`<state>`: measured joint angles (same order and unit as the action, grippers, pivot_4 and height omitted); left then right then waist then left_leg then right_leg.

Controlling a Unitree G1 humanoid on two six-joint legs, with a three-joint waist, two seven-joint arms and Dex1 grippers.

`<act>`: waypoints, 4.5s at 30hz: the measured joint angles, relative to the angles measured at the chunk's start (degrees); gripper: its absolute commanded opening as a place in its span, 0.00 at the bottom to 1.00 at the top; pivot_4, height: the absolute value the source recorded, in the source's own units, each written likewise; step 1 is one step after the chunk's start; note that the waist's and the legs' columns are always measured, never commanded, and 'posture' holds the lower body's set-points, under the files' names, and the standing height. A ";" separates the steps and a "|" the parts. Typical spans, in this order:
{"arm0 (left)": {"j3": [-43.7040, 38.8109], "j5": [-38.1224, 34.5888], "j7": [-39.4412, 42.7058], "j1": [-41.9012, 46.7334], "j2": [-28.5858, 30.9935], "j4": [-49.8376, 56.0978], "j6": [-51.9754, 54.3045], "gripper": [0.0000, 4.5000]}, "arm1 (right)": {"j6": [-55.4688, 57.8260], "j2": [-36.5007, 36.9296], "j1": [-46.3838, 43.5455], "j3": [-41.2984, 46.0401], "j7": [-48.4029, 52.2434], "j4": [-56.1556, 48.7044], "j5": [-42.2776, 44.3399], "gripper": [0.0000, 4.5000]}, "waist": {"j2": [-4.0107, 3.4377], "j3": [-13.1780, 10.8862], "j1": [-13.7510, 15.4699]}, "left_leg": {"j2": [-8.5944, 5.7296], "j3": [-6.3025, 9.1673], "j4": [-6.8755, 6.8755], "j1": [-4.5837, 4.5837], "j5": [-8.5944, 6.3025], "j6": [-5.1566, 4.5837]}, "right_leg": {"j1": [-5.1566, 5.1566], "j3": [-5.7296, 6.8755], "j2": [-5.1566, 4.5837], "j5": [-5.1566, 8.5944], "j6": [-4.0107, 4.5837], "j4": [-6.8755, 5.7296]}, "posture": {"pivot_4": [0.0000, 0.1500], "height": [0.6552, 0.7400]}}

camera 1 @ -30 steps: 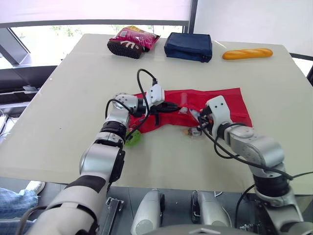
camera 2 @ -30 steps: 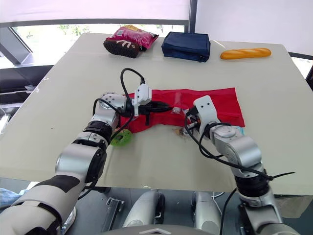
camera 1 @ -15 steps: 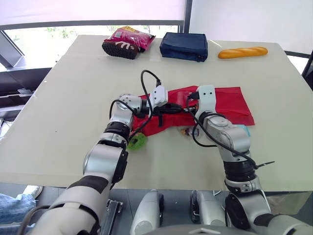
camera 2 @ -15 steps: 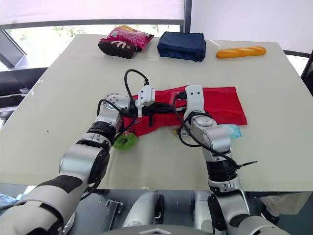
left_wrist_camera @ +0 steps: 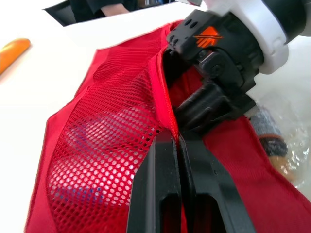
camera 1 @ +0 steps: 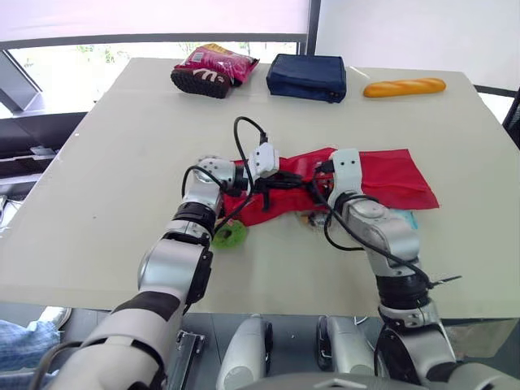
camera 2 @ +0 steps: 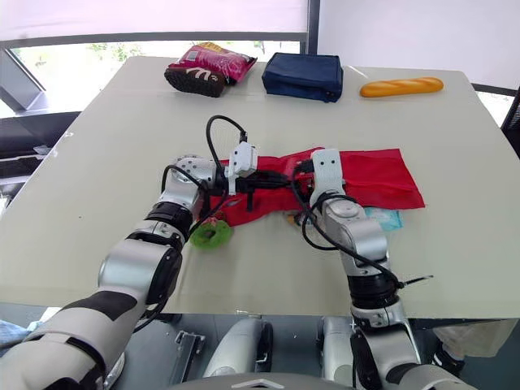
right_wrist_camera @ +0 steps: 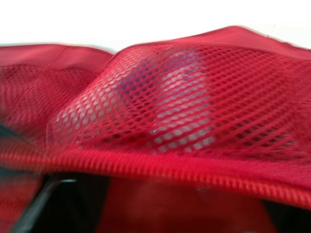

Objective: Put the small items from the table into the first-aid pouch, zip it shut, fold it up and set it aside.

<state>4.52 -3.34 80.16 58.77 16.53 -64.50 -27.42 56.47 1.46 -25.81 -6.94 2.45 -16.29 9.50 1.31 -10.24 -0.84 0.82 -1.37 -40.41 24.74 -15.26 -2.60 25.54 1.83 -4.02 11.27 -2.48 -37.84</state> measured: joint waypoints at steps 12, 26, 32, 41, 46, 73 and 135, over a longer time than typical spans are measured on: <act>-0.15 1.01 -4.16 0.24 0.36 -1.89 -0.87 0.00 | 3.04 8.94 4.52 -3.57 15.03 -12.47 9.50 0.99 | 0.00 0.00 -0.05 | 0.02 0.02 0.00 -0.02 0.00 0.00 | -0.01 0.01 0.02 0.00 0.00 0.01 | 1.00 0.72; -0.20 1.08 -4.22 0.23 1.41 -2.50 -1.70 0.00 | -18.84 30.80 30.61 21.04 37.54 -27.64 19.58 0.99 | 0.00 0.00 0.26 | 0.03 0.04 0.01 -0.16 0.00 0.00 | -0.16 0.03 0.03 0.05 -0.08 0.07 | 1.00 0.72; -0.32 1.46 -4.44 0.16 3.01 -2.69 -1.71 0.00 | -24.27 38.10 46.29 42.32 51.54 -27.89 27.88 0.99 | 0.03 0.00 0.34 | 0.05 0.02 0.00 -0.18 -0.01 -0.01 | -0.23 0.04 0.01 0.03 -0.07 0.18 | 1.00 0.72; -0.37 1.58 -4.36 0.19 3.33 -2.72 -1.70 0.00 | -26.70 43.00 55.35 60.19 62.35 -26.22 36.06 0.99 | 0.05 -0.01 0.47 | 0.12 0.02 0.00 -0.19 -0.01 0.00 | -0.24 0.05 0.01 0.09 -0.15 0.20 | 1.00 0.72; -0.34 2.02 -4.35 0.62 3.36 -2.72 -1.66 0.00 | -27.16 44.61 54.67 61.46 62.47 -25.40 36.35 0.99 | 0.05 -0.01 0.61 | 0.13 0.02 0.00 -0.18 -0.01 0.00 | -0.24 0.05 0.01 0.09 -0.15 0.20 | 1.00 0.72; 0.01 5.50 -10.67 2.26 3.96 -4.27 -2.13 0.00 | -27.25 38.43 11.05 -3.42 46.42 -8.33 9.92 0.99 | 0.09 -0.03 0.52 | -0.01 0.03 -0.02 -0.09 0.00 0.00 | -0.18 0.09 -0.01 0.01 -0.02 0.18 | 1.00 0.72; -1.10 0.95 -2.56 -1.19 0.08 2.37 -2.57 0.00 | -5.60 3.38 -3.36 -0.70 2.16 7.18 -7.54 0.19 | 0.05 -0.02 -0.03 | -0.04 0.04 -0.01 -0.03 0.00 0.01 | -0.06 0.05 -0.02 0.00 0.00 0.01 | 1.00 0.72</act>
<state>3.42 -2.39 77.61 57.58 16.61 -62.13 -29.98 50.87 4.84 -29.16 -7.64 4.60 -9.11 1.95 1.36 -10.26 -0.87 0.79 -1.33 -40.42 24.71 -15.26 -2.59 25.49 1.88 -4.04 11.26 -2.48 -37.83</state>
